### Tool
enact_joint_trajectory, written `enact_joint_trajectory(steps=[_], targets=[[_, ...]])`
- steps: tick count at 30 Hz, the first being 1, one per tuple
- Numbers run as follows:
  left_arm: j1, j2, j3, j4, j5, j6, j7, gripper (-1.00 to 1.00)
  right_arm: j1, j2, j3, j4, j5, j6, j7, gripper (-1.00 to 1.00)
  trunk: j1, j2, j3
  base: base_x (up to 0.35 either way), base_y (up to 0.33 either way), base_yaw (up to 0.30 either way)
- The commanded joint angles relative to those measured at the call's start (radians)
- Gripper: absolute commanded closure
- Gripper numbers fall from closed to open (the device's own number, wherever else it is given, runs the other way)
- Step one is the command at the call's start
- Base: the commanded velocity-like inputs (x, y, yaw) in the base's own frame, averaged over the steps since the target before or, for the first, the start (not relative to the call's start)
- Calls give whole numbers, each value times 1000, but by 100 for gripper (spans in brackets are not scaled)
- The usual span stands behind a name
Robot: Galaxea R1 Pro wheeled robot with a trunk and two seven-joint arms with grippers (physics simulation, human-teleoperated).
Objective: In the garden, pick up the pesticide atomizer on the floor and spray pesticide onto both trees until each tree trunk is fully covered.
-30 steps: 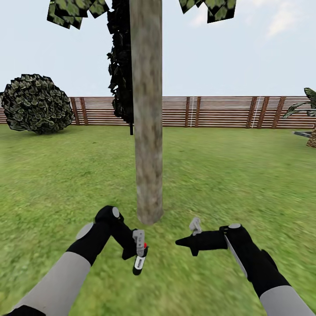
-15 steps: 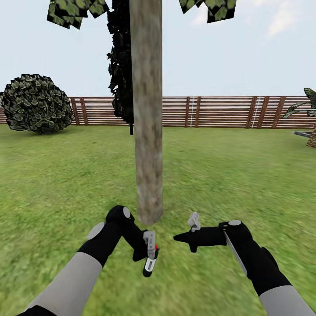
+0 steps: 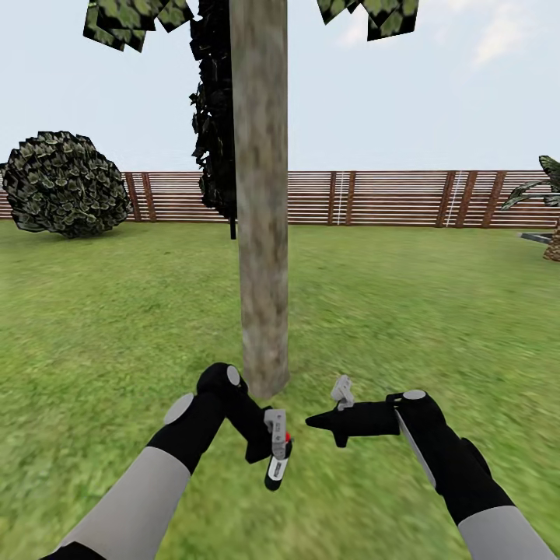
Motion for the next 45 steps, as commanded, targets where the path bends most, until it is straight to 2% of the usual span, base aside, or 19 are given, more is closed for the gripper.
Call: enact_joint_trajectory(steps=[1, 9, 13, 17, 45], targets=[[0, 0, 0, -5, 0, 0, 0, 100, 0, 0, 0, 0, 0, 0, 0, 100, 0, 0, 0, 0, 0, 0], [-1, -1, 0, -49, 0, 4, 0, 100, 0, 1, 1, 0, 0, 0, 0, 100, 0, 0, 0, 0, 0, 0], [-1, -2, 0, -51, 0, 4, 0, 100, 0, 1, 1, -1, 0, 0, 0, 100, 0, 0, 0, 0, 0, 0], [-2, -14, 0, -51, 0, 4, 2, 100, 0, 1, 1, -15, -1, 0, 0, 100, 0, 0, 0, 0, 0, 0], [-2, -14, 0, -51, 3, 3, 8, 100, 0, 4, 15, -26, -5, 0, 0, 100, 0, 0, 0, 0, 0, 0]])
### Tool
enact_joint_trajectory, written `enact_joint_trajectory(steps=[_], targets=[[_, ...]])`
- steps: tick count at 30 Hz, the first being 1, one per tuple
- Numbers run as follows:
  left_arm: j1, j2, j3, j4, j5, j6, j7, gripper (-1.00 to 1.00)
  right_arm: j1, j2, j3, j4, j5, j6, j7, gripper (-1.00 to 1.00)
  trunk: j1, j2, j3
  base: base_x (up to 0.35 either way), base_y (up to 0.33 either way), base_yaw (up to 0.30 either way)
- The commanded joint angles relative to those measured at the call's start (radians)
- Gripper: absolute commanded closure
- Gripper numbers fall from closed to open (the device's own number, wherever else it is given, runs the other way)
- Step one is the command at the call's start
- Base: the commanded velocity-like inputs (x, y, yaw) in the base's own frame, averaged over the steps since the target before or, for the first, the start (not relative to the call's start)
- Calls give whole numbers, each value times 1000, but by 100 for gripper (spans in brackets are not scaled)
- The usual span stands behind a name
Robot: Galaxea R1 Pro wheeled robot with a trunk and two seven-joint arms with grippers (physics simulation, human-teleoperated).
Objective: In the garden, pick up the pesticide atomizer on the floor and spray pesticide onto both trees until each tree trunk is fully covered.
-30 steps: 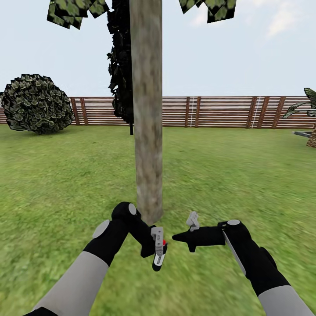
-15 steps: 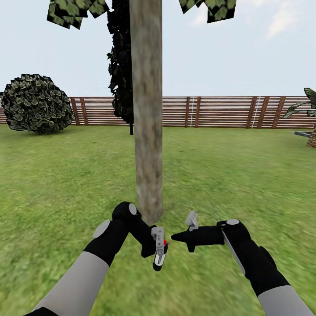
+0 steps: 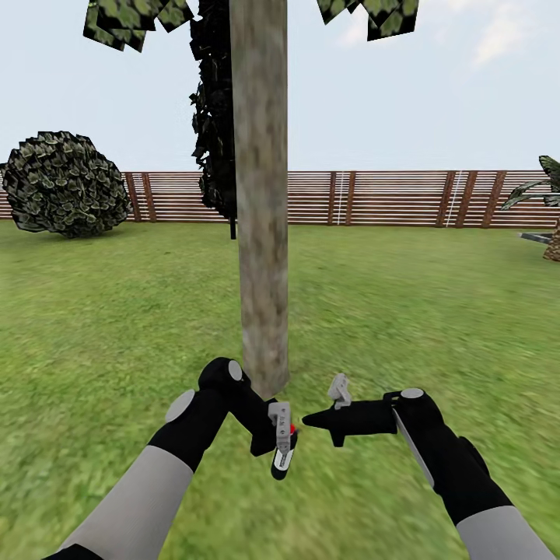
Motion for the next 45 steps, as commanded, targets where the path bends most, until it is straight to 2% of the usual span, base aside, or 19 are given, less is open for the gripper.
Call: enact_joint_trajectory(steps=[1, 5, 8, 22, 29, 40, 45], targets=[[0, 0, 0, 0, 0, 0, 0, 100, 0, 3, 0, 0, 0, 0, 0, 100, 0, 0, 0, 0, 0, 0], [0, 0, 0, -1, 1, 0, 0, 100, -1, 34, 0, 0, 0, 0, 0, 100, 0, 0, 0, 0, 0, 0], [0, 0, 0, -1, 3, -1, 0, 100, -1, 42, 0, 0, 0, 0, 0, 100, 0, 0, 0, 0, 0, 0], [0, 0, 1, 0, 2, -5, -4, 100, 0, 43, 0, 0, 1, 0, 0, 100, 0, 0, 0, 0, 0, 0], [-25, 0, 2, 0, 2, -6, -8, 100, 0, 43, 0, 0, 1, 0, 0, 100, 0, 0, 0, 0, 0, 0], [-28, 0, 2, 0, -1, -6, -9, 100, 0, 43, 0, 0, 1, 0, 0, 100, 0, 0, 0, 0, 0, 0], [-28, 8, 2, 0, -1, -6, -9, 100, 0, 43, 0, 0, 1, 0, 0, 100, 0, 0, 0, 0, 0, 0]])
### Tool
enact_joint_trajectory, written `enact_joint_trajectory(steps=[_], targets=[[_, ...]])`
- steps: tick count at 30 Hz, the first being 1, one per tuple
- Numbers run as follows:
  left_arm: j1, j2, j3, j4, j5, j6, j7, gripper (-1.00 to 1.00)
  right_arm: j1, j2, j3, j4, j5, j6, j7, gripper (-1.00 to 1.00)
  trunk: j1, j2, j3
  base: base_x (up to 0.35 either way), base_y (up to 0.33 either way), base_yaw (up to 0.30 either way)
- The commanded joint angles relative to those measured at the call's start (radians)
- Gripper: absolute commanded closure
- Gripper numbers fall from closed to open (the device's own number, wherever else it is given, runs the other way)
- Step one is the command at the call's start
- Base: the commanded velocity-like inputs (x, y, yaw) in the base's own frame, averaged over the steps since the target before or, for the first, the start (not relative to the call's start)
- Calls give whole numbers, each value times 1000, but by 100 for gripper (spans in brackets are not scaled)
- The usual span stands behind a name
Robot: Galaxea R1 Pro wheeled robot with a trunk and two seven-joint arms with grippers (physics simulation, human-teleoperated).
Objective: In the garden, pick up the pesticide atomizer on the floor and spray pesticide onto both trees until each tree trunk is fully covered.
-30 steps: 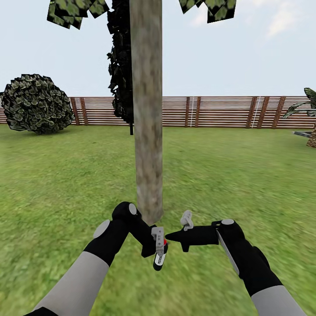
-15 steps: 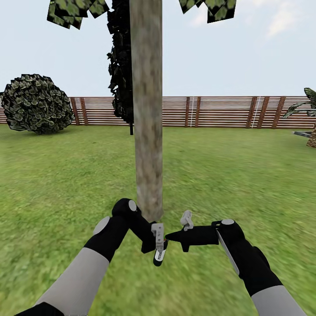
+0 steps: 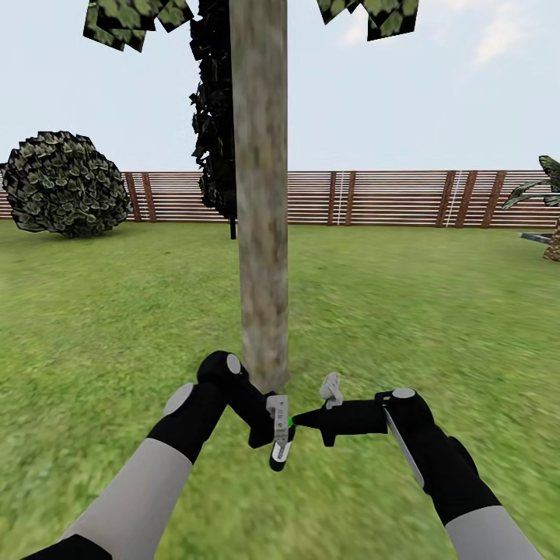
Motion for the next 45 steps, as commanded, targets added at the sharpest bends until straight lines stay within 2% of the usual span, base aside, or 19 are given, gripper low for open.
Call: enact_joint_trajectory(steps=[1, 18, 20, 26, 32, 33, 34, 35, 36, 38, 39, 40, 41, 43, 45], targets=[[0, 1, 0, 0, 0, 0, 0, 100, 0, 0, 0, 0, 0, 0, 0, 100, 0, 0, 0, 0, 0, 0], [0, 16, 1, 3, -2, -1, 0, 100, 0, -1, 0, 0, 3, 0, 0, 100, 0, 0, 0, 0, 0, 0], [0, 24, 1, 5, -2, 0, 0, 100, 0, -1, 0, 1, 3, 0, 0, 100, 0, 0, 0, 0, 0, 0], [0, 96, 3, 10, -2, 1, 0, 100, 0, -1, 0, 2, 3, 0, 0, 100, 0, 0, 0, 0, 0, 0], [0, 215, 13, 13, 0, 3, 5, 100, 0, -3, -2, 2, 3, 0, -1, 100, 0, 0, 0, 0, 0, 0], [0, 224, 18, 13, 0, 3, 5, 100, 0, -2, -3, 2, 3, 0, -1, 100, 0, 0, 0, 0, 0, 0], [0, 238, 35, 13, 1, 4, 9, 100, 0, -2, -4, 3, 3, 0, -1, 100, 0, 0, 0, 0, 0, 0], [1, 249, 81, 14, 2, 3, 21, 100, 0, -3, -5, 3, 3, 0, -1, -100, 0, 0, 0, 0, 0, 0], [1, 252, 100, 14, 2, 3, 27, 100, 0, -4, -6, 3, 2, 0, -1, -100, 0, 0, 0, 0, 0, 0], [4, 256, 191, 14, 4, 3, 70, 100, 0, -7, -6, 3, 1, 0, -1, -100, 0, 0, 0, 0, 0, 0], [5, 256, 214, 14, 5, 3, 85, 100, 0, -7, -6, 3, 0, 0, -1, -100, 0, 0, 0, 0, 0, 0], [8, 256, 281, 16, 10, 3, 133, 100, 1, -8, -7, 6, 0, 0, -2, -100, 0, 0, 0, 0, 0, 0], [9, 255, 323, 25, 16, 3, 165, 100, 2, -9, -7, 9, -1, -1, -4, -100, 0, 0, 0, 0, 0, 0], [10, 248, 391, 66, 39, 3, 223, 100, 4, -11, -9, 30, 0, -2, -10, -100, 0, 0, 0, 0, 0, 0], [11, 243, 452, 105, 76, 3, 290, 100, 7, -12, -11, 85, 0, -4, -13, -100, 0, 0, 0, 0, 0, 0]])
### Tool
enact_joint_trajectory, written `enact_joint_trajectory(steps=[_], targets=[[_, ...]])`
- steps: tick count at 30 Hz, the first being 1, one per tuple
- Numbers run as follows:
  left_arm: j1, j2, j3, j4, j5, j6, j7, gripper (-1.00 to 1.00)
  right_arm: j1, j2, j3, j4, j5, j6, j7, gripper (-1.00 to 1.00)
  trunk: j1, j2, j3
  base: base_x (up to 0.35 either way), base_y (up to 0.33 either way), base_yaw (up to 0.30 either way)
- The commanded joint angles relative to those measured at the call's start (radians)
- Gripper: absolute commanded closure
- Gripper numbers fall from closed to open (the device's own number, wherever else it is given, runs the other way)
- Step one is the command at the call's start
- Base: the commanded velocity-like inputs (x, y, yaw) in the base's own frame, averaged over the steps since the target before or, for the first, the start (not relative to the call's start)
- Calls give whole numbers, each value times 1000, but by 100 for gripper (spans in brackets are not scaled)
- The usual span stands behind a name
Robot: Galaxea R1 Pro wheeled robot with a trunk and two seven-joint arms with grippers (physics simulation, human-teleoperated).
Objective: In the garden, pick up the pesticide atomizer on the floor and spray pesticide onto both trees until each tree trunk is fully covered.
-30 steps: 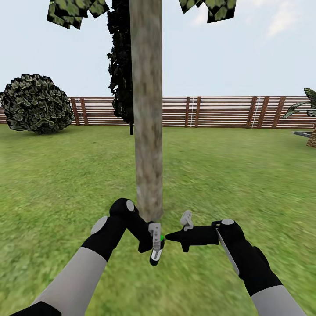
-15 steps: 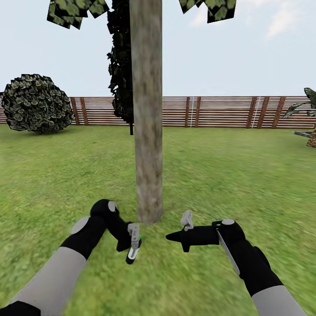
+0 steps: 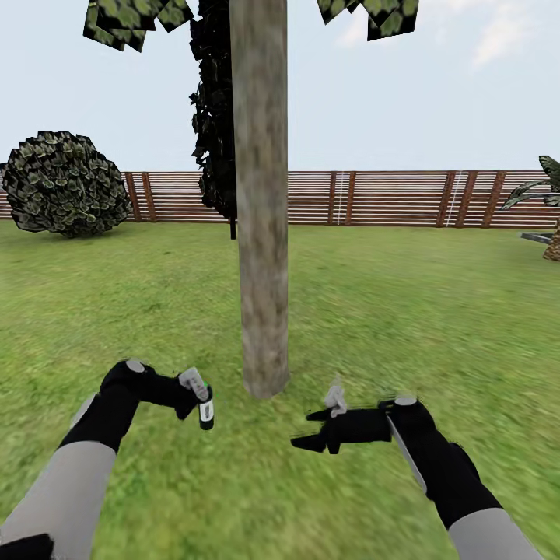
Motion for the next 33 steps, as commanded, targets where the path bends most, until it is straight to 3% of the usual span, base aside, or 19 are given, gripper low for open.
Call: enact_joint_trajectory(steps=[1, 3, 5, 6, 8, 9, 10, 11, 12, 13, 15, 17, 18, 25, 33], targets=[[0, -2, 33, 12, 22, 0, 39, 100, 1, -1, -1, 37, -1, -1, -1, -100, 0, 0, 0, 0, 0, 0], [1, -3, 103, 38, 64, 0, 119, 100, 2, -15, -14, 121, -1, -18, -4, -100, 0, 0, 0, 0, 0, 0], [1, -4, 182, 90, 97, 0, 207, 100, 2, -58, -83, 214, -2, -82, -21, -100, 0, 0, 0, 0, 0, 0], [2, -4, 223, 119, 110, -1, 253, 100, 2, -83, -147, 257, -3, -131, -36, -100, 0, 0, 0, 0, 0, 0], [2, -4, 288, 165, 127, -3, 343, 100, 2, -121, -320, 344, -2, -229, -72, -100, 0, 0, 0, 0, 0, 0], [2, -5, 307, 181, 132, -4, 381, 100, 2, -132, -416, 386, -2, -268, -89, -100, 0, 0, 0, 0, 0, 0], [2, -6, 314, 188, 134, -4, 397, 100, 2, -136, -464, 405, -1, -285, -98, -100, 0, 0, 0, 0, 0, 0], [2, -9, 324, 201, 137, -4, 422, 100, 2, -142, -555, 436, -1, -314, -115, -100, 0, 0, 0, 0, 0, 0], [2, -21, 333, 221, 140, -7, 448, 100, 2, -147, -673, 466, 0, -354, -142, -100, 0, 0, 0, 0, 0, 0], [2, -30, 336, 235, 141, -13, 461, 100, 2, -149, -734, 477, 0, -377, -159, -100, 0, 0, 0, 0, 0, 0], [2, -53, 340, 266, 142, -37, 503, 100, 2, -151, -815, 489, 1, -417, -179, -100, 0, 0, 0, 0, 0, 0], [2, -74, 341, 289, 143, -59, 560, 100, 2, -152, -846, 493, 1, -439, -186, -100, 0, 0, 0, 0, 0, 0], [2, -103, 341, 306, 144, -75, 645, 100, 2, -152, -863, 495, 1, -452, -190, -100, 0, 0, 0, 0, 0, 0], [42, -104, 343, 291, 148, -86, 626, 100, 5, -147, -867, 535, 2, -434, -153, -100, 0, 0, 0, 0, 0, 0], [73, -104, 342, 274, 149, -90, 625, 100, 7, -156, -865, 580, 8, -436, -165, -100, 0, 0, 0, 0, 0, 0]])
